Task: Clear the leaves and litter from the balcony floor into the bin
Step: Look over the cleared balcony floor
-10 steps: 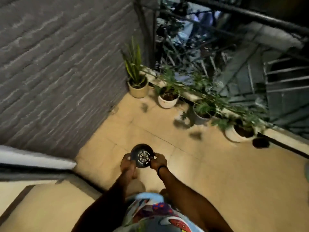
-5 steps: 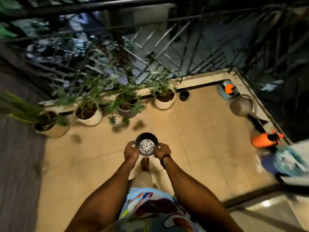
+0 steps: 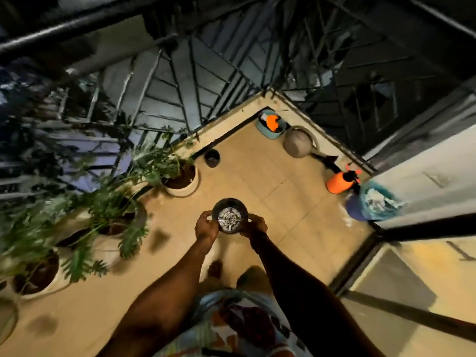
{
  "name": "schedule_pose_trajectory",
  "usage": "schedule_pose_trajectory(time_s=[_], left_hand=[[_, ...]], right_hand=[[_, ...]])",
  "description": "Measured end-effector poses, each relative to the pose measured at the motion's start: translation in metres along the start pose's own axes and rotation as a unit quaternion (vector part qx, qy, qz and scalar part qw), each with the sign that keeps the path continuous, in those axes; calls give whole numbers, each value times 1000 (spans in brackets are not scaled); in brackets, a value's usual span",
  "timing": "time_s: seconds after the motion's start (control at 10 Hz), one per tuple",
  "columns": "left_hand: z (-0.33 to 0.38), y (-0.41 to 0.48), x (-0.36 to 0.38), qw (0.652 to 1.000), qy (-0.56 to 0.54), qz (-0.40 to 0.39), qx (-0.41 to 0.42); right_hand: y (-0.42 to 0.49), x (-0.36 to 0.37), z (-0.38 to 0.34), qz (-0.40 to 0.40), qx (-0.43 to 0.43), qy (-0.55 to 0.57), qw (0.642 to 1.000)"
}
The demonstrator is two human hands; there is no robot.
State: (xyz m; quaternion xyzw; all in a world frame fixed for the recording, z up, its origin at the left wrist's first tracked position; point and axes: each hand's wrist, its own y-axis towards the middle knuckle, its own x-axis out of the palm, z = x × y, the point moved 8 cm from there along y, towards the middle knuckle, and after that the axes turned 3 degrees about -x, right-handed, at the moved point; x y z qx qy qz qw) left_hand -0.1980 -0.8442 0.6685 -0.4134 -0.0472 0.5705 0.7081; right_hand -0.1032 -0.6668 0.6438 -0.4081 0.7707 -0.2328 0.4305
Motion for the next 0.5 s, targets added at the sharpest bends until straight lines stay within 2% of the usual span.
schedule_pose_trajectory(time_s=[0.2,0.3,0.4,0.5], left_hand=[[72,95,70,998,26,-62,-4],[90,161,105,998,19,-56,-2],[150,177,118,998,42,-34,-9],[200,208,134,1000,24,-5,-4]], right_hand=[[72,-60,-70,-1,-4,-5,1000],[133,-73,-96,-7,1,4,1000],[198,-83,-127,1,7,23,1000],[248,-95,-161,-5,3,-14,1000]])
